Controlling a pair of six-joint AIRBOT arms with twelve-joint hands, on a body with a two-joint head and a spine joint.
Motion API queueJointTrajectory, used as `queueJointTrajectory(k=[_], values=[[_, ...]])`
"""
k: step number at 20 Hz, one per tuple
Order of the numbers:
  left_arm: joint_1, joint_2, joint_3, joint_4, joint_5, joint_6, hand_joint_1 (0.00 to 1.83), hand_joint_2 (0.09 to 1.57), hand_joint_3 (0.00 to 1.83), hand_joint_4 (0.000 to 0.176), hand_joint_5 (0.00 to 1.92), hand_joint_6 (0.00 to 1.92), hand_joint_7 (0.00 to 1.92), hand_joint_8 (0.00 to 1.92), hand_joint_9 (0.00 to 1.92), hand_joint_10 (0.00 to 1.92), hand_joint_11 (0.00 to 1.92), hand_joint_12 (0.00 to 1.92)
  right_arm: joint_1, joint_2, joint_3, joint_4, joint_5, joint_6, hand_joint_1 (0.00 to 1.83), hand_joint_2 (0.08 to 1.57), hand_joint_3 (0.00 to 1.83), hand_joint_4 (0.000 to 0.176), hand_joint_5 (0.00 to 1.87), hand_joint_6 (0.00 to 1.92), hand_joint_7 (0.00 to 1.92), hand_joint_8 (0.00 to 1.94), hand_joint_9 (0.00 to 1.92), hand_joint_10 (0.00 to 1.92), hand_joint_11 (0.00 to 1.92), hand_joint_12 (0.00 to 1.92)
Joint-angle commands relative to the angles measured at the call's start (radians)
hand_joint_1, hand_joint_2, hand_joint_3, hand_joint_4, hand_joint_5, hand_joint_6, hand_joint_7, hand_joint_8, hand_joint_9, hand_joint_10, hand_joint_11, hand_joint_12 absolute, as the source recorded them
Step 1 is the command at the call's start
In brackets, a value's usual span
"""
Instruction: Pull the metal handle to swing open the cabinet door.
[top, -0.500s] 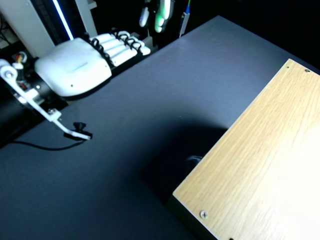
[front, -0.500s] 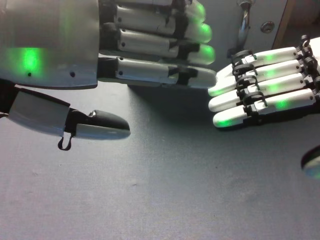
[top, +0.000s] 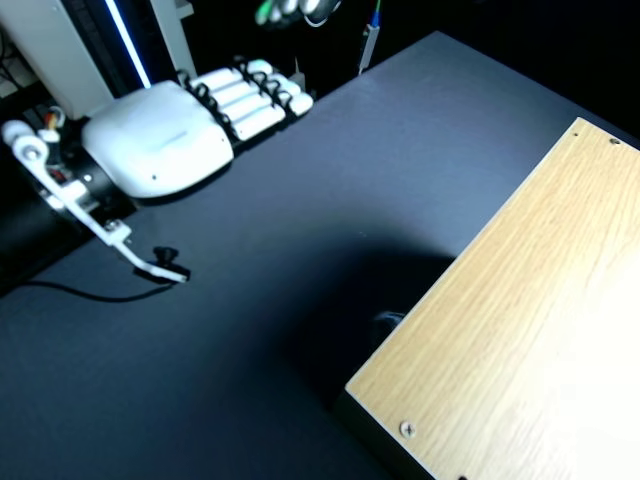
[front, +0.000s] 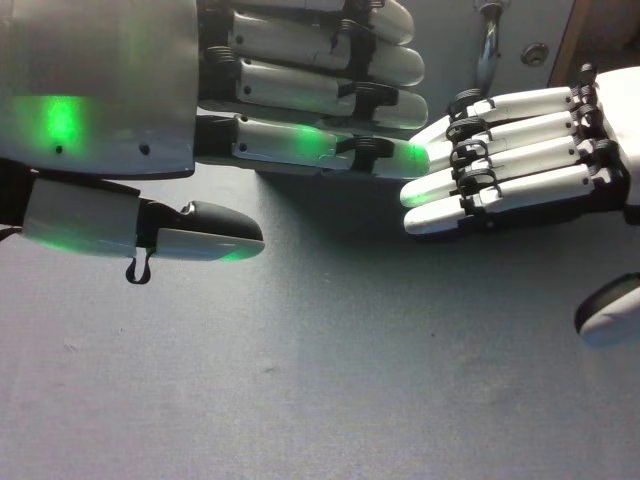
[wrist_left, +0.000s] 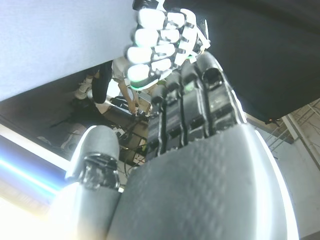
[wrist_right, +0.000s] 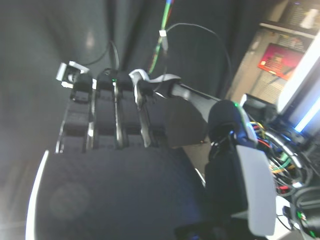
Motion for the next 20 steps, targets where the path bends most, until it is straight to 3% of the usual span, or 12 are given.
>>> queueJointTrajectory(k=[1, 3, 11, 13, 17, 20], values=[[-0.006, 0.006, -0.003, -0.098, -0.02, 0.008, 0.0, 1.57, 0.05, 0.0, 0.16, 0.0, 0.21, 0.01, 0.16, 0.01, 0.0, 0.4, 0.001, 0.003, -0.002, 0.102, 0.04, 0.004, 0.0, 1.26, 0.0, 0.0, 0.18, 0.0, 0.2, 0.0, 0.15, 0.0, 0.0, 0.41], [-0.006, 0.006, -0.003, -0.098, -0.02, 0.008, 0.0, 1.56, 0.05, 0.0, 0.18, 0.01, 0.23, 0.01, 0.18, 0.01, 0.0, 0.45, 0.001, 0.003, -0.001, 0.107, 0.01, 0.004, 0.0, 1.26, 0.0, 0.0, 0.19, 0.0, 0.22, 0.01, 0.17, 0.01, 0.0, 0.49], [-0.006, 0.006, -0.003, -0.098, -0.02, 0.008, 0.0, 1.52, 0.01, 0.0, 0.14, 0.0, 0.22, 0.0, 0.16, 0.0, 0.0, 0.42, 0.001, 0.009, 0.002, 0.085, -0.09, 0.004, 0.0, 1.26, 0.0, 0.0, 0.19, 0.01, 0.22, 0.01, 0.18, 0.01, 0.0, 0.49], [-0.006, 0.006, -0.003, -0.098, -0.02, 0.008, 0.0, 1.53, 0.01, 0.0, 0.16, 0.0, 0.25, 0.01, 0.21, 0.01, 0.0, 0.58, 0.001, 0.012, -0.004, 0.084, -0.131, 0.014, 0.0, 1.24, 0.0, 0.0, 0.16, 0.0, 0.2, 0.0, 0.17, 0.0, 0.0, 0.46], [-0.006, 0.006, -0.003, -0.098, -0.02, 0.008, 0.0, 1.51, 0.0, 0.0, 0.2, 0.01, 0.29, 0.01, 0.27, 0.01, 0.0, 0.73, 0.002, 0.011, -0.01, 0.121, -0.209, 0.164, 0.0, 1.25, 0.0, 0.0, 0.15, 0.0, 0.19, 0.0, 0.17, 0.0, 0.0, 0.42], [-0.006, 0.006, -0.003, -0.098, -0.02, 0.008, 0.0, 1.51, 0.0, 0.0, 0.21, 0.0, 0.29, 0.0, 0.26, 0.0, 0.0, 0.69, 0.003, 0.007, -0.014, 0.142, -0.285, 0.305, 0.0, 1.28, 0.01, 0.0, 0.19, 0.01, 0.21, 0.0, 0.18, 0.0, 0.0, 0.49]])
